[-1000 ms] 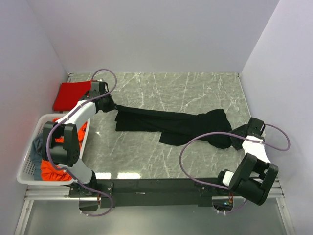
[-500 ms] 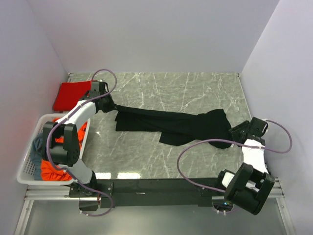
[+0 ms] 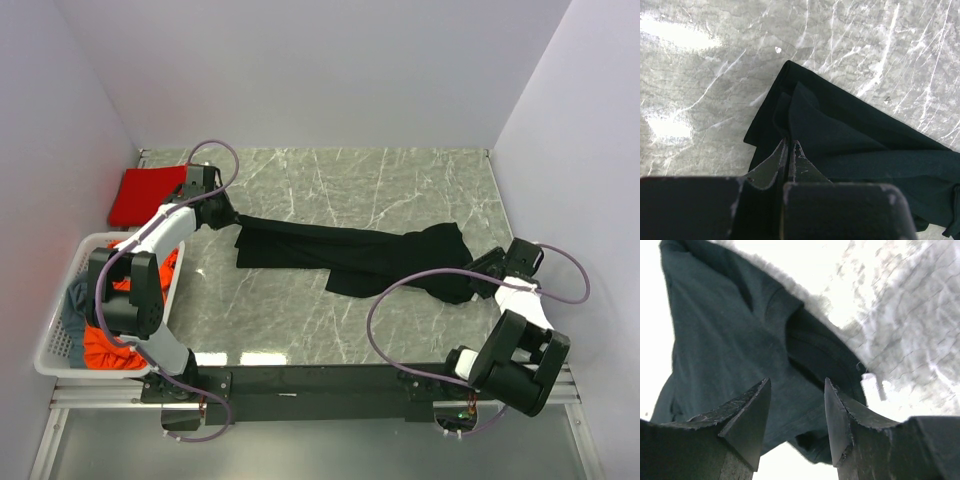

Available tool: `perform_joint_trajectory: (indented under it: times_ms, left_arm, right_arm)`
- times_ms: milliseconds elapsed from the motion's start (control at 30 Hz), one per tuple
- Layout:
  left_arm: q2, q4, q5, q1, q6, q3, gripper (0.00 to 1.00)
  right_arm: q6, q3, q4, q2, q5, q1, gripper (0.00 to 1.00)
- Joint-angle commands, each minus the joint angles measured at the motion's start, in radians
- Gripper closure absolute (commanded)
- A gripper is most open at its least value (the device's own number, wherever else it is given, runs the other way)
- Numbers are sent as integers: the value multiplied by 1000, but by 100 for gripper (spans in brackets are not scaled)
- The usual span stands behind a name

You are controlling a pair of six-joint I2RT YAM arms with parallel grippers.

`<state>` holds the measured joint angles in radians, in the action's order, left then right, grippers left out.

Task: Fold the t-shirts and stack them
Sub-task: Flatten the tshirt out

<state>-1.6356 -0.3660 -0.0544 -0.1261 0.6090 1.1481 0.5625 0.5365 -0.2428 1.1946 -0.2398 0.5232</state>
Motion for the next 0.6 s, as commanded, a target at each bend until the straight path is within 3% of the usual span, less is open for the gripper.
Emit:
perform_joint_trajectory:
  times_ms: [0, 300, 567]
  left_arm:
    - [0, 1, 14, 0, -20, 41, 99]
    - [-12, -5, 7, 0, -20, 45, 99]
    - [-18, -8, 1, 0, -17, 47, 99]
  right_arm:
    - [-38, 2, 46, 29, 45, -3, 46]
    - [-55, -18, 51, 71, 39, 3, 41]
    - [-55, -35, 76, 74, -55, 3, 47]
